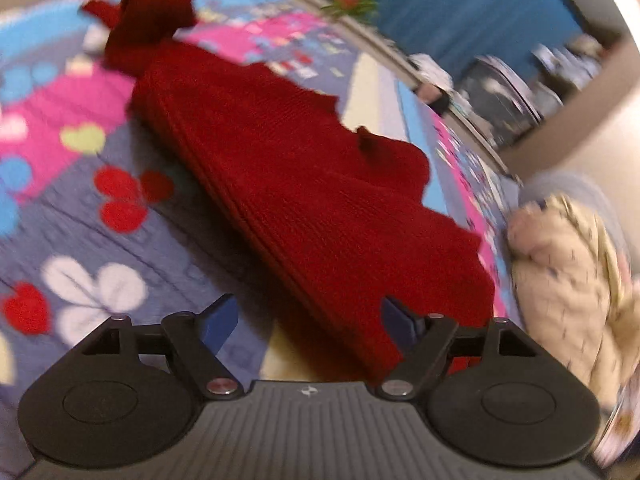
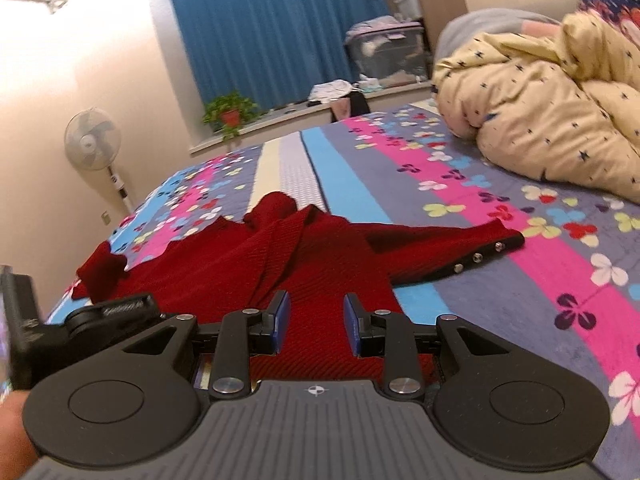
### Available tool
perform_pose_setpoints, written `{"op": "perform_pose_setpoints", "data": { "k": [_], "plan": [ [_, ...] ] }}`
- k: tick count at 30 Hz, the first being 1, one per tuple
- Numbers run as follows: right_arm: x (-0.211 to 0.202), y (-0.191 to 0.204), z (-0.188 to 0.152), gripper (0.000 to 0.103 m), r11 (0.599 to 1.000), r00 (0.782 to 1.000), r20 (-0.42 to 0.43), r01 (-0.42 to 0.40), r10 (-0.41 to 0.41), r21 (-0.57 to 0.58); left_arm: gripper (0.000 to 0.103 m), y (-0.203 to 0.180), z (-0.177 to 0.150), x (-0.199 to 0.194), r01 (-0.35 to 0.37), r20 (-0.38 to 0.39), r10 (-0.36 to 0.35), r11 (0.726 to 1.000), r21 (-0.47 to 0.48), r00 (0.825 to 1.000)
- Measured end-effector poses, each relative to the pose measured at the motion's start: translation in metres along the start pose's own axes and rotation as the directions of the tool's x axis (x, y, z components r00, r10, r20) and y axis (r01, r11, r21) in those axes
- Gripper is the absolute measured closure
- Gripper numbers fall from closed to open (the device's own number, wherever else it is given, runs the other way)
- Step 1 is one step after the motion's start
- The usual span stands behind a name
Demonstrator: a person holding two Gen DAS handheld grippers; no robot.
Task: Fold small clothes
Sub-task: 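Grasp the sweater hem with the left gripper while the right gripper grasps the hem too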
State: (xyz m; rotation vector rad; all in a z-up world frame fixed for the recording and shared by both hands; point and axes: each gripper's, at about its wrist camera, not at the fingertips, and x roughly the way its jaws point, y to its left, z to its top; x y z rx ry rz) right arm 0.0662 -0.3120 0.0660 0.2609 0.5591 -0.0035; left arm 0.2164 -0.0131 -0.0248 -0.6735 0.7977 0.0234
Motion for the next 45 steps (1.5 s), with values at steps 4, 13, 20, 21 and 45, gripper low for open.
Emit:
{"op": "perform_pose_setpoints", "data": {
  "k": [4, 13, 20, 21, 45],
  "plan": [
    [0.007, -0.014, 0.002, 0.072, 0.999, 1.0, -0.008, 0.017, -0.016, 0.047, 0.057, 0.0, 0.015, 0.017, 0.04, -0.025, -0.041, 0.997, -0.062, 0.999],
    [0.003, -0.03, 0.003, 0.072, 0.994, 0.999, 0.019, 0.049, -0.051, 0.1, 0.094, 0.028, 0.029, -0.084, 0.096, 0.032, -0.102, 0.983, 0.154, 0.994],
    [-0.031, -0.047, 0.01, 0.079, 0.987, 0.988, 0.135, 0.048, -0.069, 0.156, 0.095, 0.135, 0.026, -0.216, 0.009, 0.023, -0.016, 0.963, 0.27, 1.0],
    [-0.037, -0.051, 0.012, 0.08, 0.986, 0.985, 0.156, 0.043, -0.069, 0.16, 0.095, 0.156, 0.029, -0.23, -0.011, 0.024, 0.005, 0.96, 0.279, 1.0],
    [0.106, -0.03, -0.032, 0.082, 0.956, 0.871, -0.49, -0.167, 0.03, -0.24, 0.078, 0.229, 0.037, -0.15, -0.108, -0.173, 0.15, 0.967, 0.229, 0.974]
  ]
}}
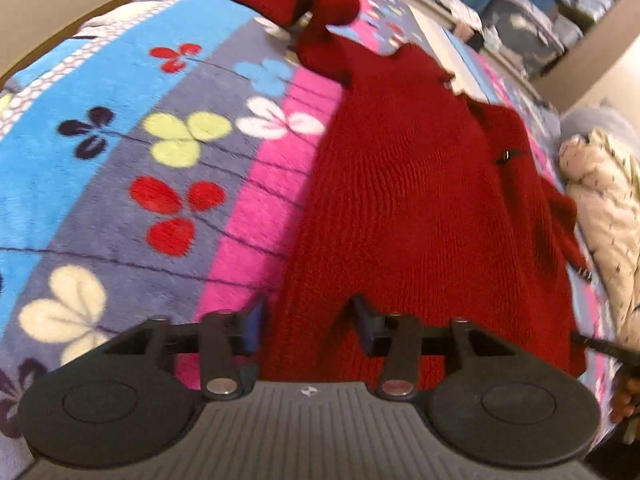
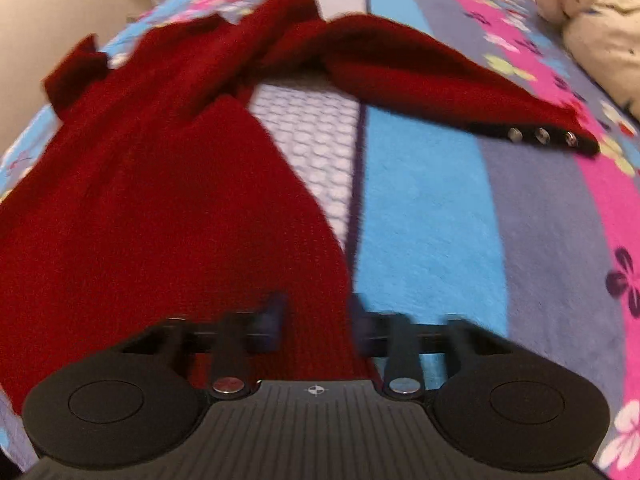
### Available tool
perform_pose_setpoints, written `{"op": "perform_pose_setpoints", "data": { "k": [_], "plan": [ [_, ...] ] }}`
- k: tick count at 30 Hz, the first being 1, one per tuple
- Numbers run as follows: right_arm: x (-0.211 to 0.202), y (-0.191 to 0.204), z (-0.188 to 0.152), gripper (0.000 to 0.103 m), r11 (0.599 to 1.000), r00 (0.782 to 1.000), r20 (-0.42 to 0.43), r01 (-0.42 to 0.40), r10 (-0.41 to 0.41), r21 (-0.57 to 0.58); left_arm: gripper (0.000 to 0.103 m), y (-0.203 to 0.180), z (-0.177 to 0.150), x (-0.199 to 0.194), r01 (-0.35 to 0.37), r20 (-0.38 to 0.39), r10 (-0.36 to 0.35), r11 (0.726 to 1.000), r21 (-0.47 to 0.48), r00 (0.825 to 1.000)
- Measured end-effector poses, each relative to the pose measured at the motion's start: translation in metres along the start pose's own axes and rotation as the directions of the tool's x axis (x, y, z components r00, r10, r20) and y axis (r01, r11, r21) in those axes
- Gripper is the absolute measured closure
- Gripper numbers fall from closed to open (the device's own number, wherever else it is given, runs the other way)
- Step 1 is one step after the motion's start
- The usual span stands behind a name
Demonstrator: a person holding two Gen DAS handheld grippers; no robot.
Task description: Fold small clothes
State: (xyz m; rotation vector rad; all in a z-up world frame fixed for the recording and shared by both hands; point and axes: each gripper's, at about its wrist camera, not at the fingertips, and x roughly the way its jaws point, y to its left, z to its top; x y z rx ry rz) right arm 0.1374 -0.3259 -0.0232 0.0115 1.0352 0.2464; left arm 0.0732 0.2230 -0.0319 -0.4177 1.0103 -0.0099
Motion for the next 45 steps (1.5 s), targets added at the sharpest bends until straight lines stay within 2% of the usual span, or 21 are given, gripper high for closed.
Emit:
{"op": "perform_pose_setpoints", "data": {
  "k": [1, 3, 5, 9, 11, 13, 17, 19, 20, 22, 25, 27, 29, 31, 33, 34, 36, 39, 41, 43, 45],
  "plan": [
    [-0.006, -0.001, 0.0, 0.089, 1.0, 1.0, 0.016, -0.012, 0.012, -0.01, 0.088, -0.003, -0.001, 0.002, -0.002, -0.005, 0.002, 1.0, 0.016, 1.0],
    [-0.023, -0.01, -0.002, 0.094, 0.999, 0.997, 0.067, -0.039, 0.037, 0.014, 0.091, -0.009, -0.005, 0.002, 0.001, 0.004, -0.001, 0.999, 0.054, 1.0],
    [-0.054, -0.029, -0.003, 0.098, 0.995, 0.98, 0.194, -0.052, 0.034, 0.09, 0.092, -0.015, -0.009, -0.006, 0.01, 0.02, -0.011, 0.996, 0.085, 1.0],
    [-0.108, -0.071, -0.018, 0.098, 0.977, 0.946, 0.322, -0.034, -0.037, 0.212, 0.092, -0.028, -0.022, -0.037, 0.158, 0.028, -0.162, 0.98, 0.12, 0.986],
    [-0.124, -0.081, -0.029, 0.098, 0.979, 0.942, 0.329, -0.009, -0.06, 0.204, 0.092, -0.036, -0.035, -0.048, 0.174, 0.0, -0.176, 0.973, 0.149, 0.984],
    [-0.121, -0.09, -0.038, 0.098, 0.978, 0.956, 0.289, -0.012, -0.05, 0.207, 0.092, -0.037, -0.046, -0.05, 0.137, -0.046, -0.131, 0.976, 0.171, 0.99],
    [-0.088, -0.089, -0.049, 0.098, 0.994, 0.997, 0.073, -0.004, -0.004, 0.11, 0.089, -0.037, -0.051, -0.036, 0.006, -0.125, 0.021, 0.978, 0.211, 0.992],
    [-0.076, -0.073, -0.052, 0.096, 1.0, 1.0, 0.004, -0.006, 0.006, 0.02, 0.088, -0.038, -0.05, -0.031, -0.07, -0.129, 0.102, 0.969, 0.236, 0.986],
    [-0.076, -0.069, -0.052, 0.092, 1.0, 1.0, 0.012, 0.007, -0.007, -0.007, 0.08, -0.039, -0.048, -0.032, -0.103, -0.102, 0.131, 0.965, 0.242, 0.986],
    [-0.085, -0.067, -0.044, 0.088, 1.0, 0.997, 0.072, 0.011, -0.011, -0.004, 0.069, -0.042, -0.042, -0.046, -0.093, -0.002, 0.096, 0.969, 0.229, 0.995],
    [-0.094, -0.068, -0.034, 0.075, 0.996, 0.988, 0.145, -0.059, 0.049, 0.066, 0.069, -0.053, -0.036, -0.059, 0.009, 0.088, -0.032, 0.968, 0.251, 0.996],
    [-0.086, -0.06, -0.029, 0.075, 0.996, 0.988, 0.133, -0.081, 0.075, 0.038, 0.069, -0.068, -0.038, -0.054, 0.051, 0.072, -0.075, 0.956, 0.289, 0.995],
    [-0.069, -0.047, -0.03, 0.074, 0.996, 0.996, 0.045, -0.074, 0.076, -0.052, 0.065, -0.082, -0.042, -0.043, 0.055, 0.04, -0.073, 0.938, 0.341, 0.997],
    [-0.05, -0.038, -0.035, 0.074, 0.989, 0.997, -0.076, -0.044, 0.034, -0.141, 0.055, -0.096, -0.045, -0.027, 0.056, -0.009, -0.057, 0.923, 0.382, 0.998],
    [-0.051, -0.042, -0.025, 0.074, 0.991, 0.997, -0.071, -0.045, 0.036, -0.13, 0.032, -0.102, -0.048, 0.005, 0.027, -0.113, 0.02, 0.918, 0.397, 0.993],
    [-0.057, -0.047, -0.019, 0.074, 0.995, 0.997, -0.051, -0.055, 0.051, -0.085, 0.033, -0.103, -0.05, 0.018, -0.01, -0.153, 0.079, 0.914, 0.406, 0.985],
    [-0.074, -0.057, -0.005, 0.074, 0.999, 0.998, 0.059, -0.038, 0.039, -0.004, 0.036, -0.112, -0.05, 0.029, -0.076, -0.135, 0.149, 0.895, 0.439, 0.98],
    [-0.093, -0.075, 0.013, 0.073, 0.99, 0.972, 0.231, -0.07, 0.04, 0.124, 0.036, -0.123, -0.036, 0.021, -0.048, -0.036, 0.069, 0.904, 0.424, 0.997],
    [-0.102, -0.092, 0.021, 0.073, 0.966, 0.943, 0.327, -0.133, 0.055, 0.223, 0.036, -0.127, -0.029, 0.025, -0.037, -0.026, 0.052, 0.915, 0.402, 0.998],
    [-0.105, -0.104, 0.027, 0.073, 0.939, 0.92, 0.387, -0.187, 0.065, 0.288, 0.036, -0.13, -0.027, 0.041, -0.05, -0.069, 0.085, 0.913, 0.405, 0.994],
    [-0.099, -0.118, 0.036, 0.07, 0.906, 0.897, 0.434, -0.248, 0.082, 0.342, 0.035, -0.137, -0.032, 0.059, -0.084, -0.108, 0.149, 0.887, 0.453, 0.983]
  ]
}}
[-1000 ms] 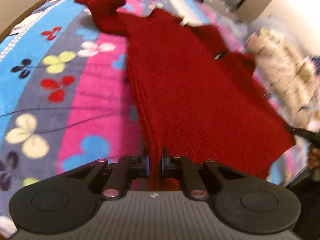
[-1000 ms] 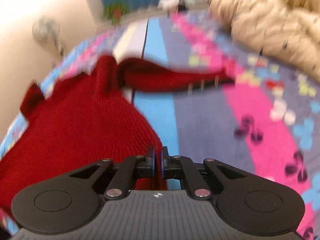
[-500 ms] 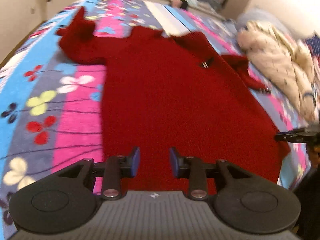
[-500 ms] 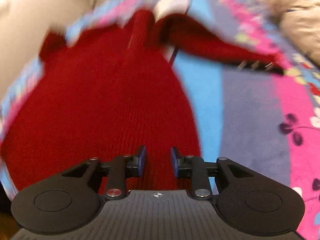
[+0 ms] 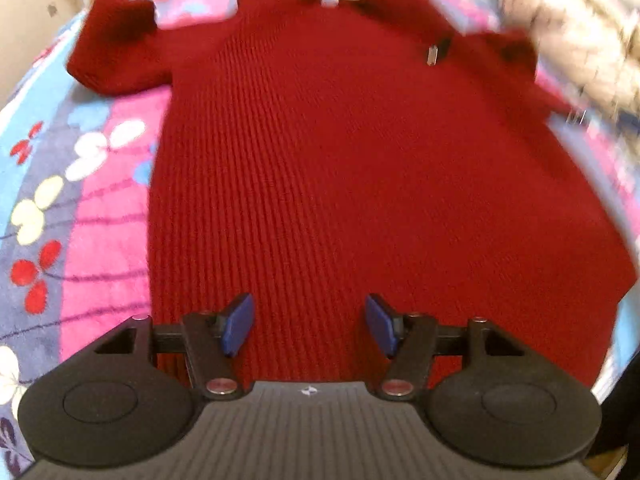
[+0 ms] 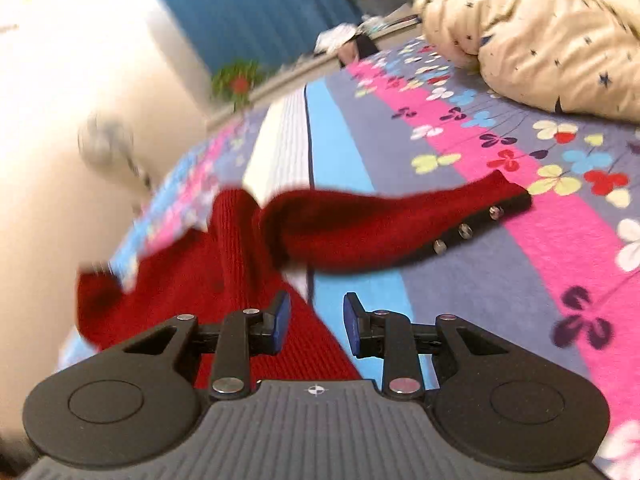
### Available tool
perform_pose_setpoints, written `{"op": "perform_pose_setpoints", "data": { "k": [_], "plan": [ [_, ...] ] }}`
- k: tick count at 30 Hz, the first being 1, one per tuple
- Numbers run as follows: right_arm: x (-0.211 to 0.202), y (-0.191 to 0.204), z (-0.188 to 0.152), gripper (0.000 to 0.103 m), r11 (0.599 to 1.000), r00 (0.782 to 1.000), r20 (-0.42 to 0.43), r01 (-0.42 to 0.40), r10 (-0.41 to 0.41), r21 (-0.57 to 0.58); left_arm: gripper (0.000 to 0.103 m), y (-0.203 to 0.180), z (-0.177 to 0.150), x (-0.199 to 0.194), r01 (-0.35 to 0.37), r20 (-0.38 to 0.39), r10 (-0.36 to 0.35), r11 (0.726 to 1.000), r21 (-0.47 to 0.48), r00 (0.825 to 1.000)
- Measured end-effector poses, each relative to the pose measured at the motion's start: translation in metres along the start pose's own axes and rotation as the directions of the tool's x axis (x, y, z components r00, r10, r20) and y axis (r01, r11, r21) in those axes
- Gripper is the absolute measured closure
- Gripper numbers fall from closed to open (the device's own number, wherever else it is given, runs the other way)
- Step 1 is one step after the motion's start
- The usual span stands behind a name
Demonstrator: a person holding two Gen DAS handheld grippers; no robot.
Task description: Fold small clothes
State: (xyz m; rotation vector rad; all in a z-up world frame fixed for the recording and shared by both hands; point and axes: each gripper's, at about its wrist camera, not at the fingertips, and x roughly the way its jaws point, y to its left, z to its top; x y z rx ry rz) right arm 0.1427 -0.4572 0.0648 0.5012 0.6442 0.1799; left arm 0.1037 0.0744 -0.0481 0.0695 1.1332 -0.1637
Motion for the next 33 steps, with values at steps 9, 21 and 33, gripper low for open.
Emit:
{"op": "perform_pose_setpoints", "data": {
  "k": [9, 21, 33],
  "plan": [
    [0.111, -0.04, 0.039, 0.028, 0.904, 1.0, 0.013, -0.019, 0.015, 0.426, 0.029, 0.004, 0.007, 0.006, 0.026, 0.011, -0.026, 0.999, 0.028, 1.0],
    [0.23, -0.031, 0.084, 0.088, 0.825, 0.919, -0.278, 0.378, -0.28, 0.42, 0.026, -0.002, 0.007, 0.005, 0.049, 0.026, -0.051, 0.996, 0.072, 0.998],
    [0.111, -0.095, 0.057, 0.088, 0.88, 0.839, 0.311, 0.351, -0.447, 0.319, 0.024, -0.005, 0.005, 0.007, 0.041, 0.044, -0.046, 0.995, 0.094, 0.998]
  ]
}}
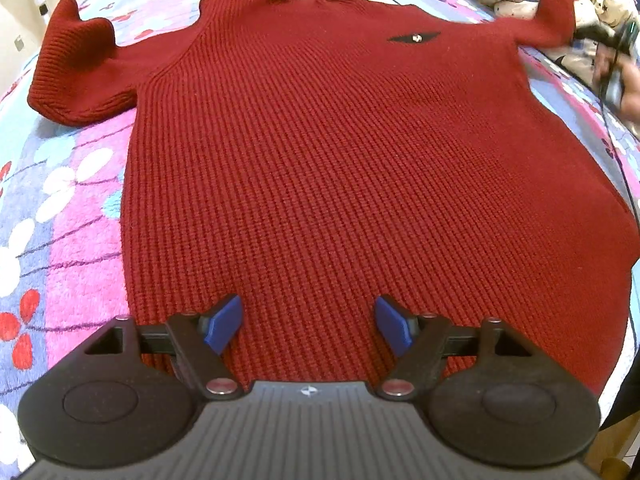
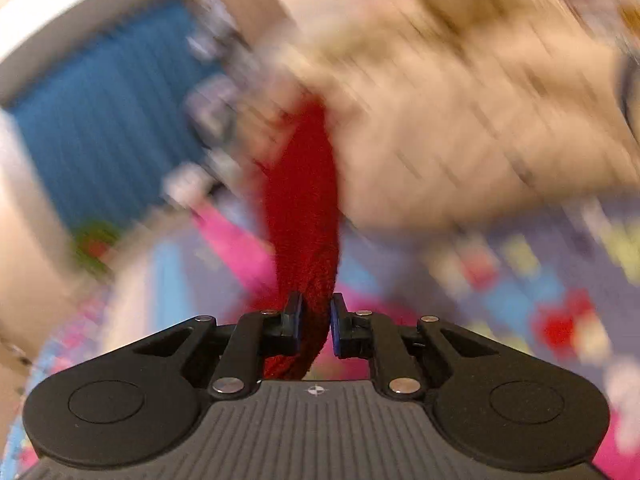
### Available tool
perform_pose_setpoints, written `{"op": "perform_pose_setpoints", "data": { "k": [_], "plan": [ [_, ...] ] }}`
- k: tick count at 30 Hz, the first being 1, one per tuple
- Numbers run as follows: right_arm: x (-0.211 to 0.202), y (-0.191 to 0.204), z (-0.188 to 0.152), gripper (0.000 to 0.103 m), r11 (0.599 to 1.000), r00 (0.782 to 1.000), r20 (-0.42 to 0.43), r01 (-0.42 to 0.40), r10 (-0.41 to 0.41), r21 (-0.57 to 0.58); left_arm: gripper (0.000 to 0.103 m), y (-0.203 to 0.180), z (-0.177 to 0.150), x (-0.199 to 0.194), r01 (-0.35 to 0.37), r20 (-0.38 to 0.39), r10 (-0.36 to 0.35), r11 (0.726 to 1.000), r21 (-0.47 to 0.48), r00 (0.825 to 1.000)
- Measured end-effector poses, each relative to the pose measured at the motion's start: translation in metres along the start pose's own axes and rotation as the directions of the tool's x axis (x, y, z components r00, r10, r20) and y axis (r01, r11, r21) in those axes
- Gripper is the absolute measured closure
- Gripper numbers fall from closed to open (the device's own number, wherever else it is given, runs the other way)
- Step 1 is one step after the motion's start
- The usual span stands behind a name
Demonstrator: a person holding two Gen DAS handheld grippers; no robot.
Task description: Fold small clothes
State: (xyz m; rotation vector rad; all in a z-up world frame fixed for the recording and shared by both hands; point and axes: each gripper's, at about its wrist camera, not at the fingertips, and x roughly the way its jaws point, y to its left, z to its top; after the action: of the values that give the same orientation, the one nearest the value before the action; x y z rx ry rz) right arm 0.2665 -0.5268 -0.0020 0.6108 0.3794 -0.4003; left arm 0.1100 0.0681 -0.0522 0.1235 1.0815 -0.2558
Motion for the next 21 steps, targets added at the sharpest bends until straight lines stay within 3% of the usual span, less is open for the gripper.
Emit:
{"op": "perform_pose_setpoints", "data": {
  "k": [1, 4, 6, 8, 11, 12, 14, 15, 19, 21],
  "plan": [
    [0.011, -0.025, -0.015, 0.086, 0.998, 0.997, -0.069, 0.024, -0.02, 0.065, 0.023, 0.0, 0.0, 0.0, -0.001, 0.003, 0.001, 1.0, 0.0, 1.0],
    [0.033, -0.058, -0.044, 0.084, 0.987, 0.985, -0.157, 0.091, -0.069, 0.136, 0.021, -0.001, -0.001, 0.001, -0.001, 0.011, 0.001, 1.0, 0.0, 1.0],
    [0.033, -0.067, -0.046, 0.082, 0.983, 0.993, -0.115, 0.04, -0.02, 0.178, 0.02, -0.002, -0.002, 0.001, -0.003, 0.013, 0.003, 1.0, -0.004, 1.0],
    [0.038, -0.067, -0.04, 0.072, 0.983, 0.993, -0.115, 0.027, -0.006, 0.182, 0.019, -0.003, -0.002, 0.001, -0.007, 0.018, 0.007, 1.0, 0.001, 1.0],
    [0.047, -0.075, -0.029, 0.072, 0.978, 0.994, -0.107, 0.031, -0.009, 0.206, 0.018, -0.004, -0.004, 0.001, -0.008, 0.026, 0.008, 1.0, 0.0, 1.0],
    [0.054, -0.085, -0.024, 0.072, 0.974, 0.994, -0.105, 0.031, -0.008, 0.224, 0.017, -0.003, -0.003, 0.003, -0.008, 0.028, 0.008, 1.0, -0.001, 1.0],
    [0.066, -0.101, -0.012, 0.087, 0.968, 0.994, -0.106, 0.027, -0.001, 0.25, 0.015, -0.003, -0.002, 0.004, -0.009, 0.032, 0.009, 1.0, 0.0, 0.999],
    [0.07, -0.107, -0.004, 0.088, 0.967, 0.994, -0.107, 0.028, -0.001, 0.253, 0.015, -0.002, -0.002, 0.005, -0.009, 0.034, 0.009, 1.0, 0.002, 0.999],
    [0.047, -0.11, 0.019, 0.091, 0.964, 0.993, 0.096, 0.044, -0.071, 0.261, 0.014, -0.002, -0.001, 0.006, -0.008, 0.037, 0.008, 1.0, -0.003, 0.999],
    [0.049, -0.114, 0.014, 0.088, 0.955, 0.986, 0.014, 0.158, -0.167, 0.252, 0.014, -0.001, 0.0, 0.005, -0.008, 0.037, 0.008, 1.0, -0.006, 0.999]
  ]
}}
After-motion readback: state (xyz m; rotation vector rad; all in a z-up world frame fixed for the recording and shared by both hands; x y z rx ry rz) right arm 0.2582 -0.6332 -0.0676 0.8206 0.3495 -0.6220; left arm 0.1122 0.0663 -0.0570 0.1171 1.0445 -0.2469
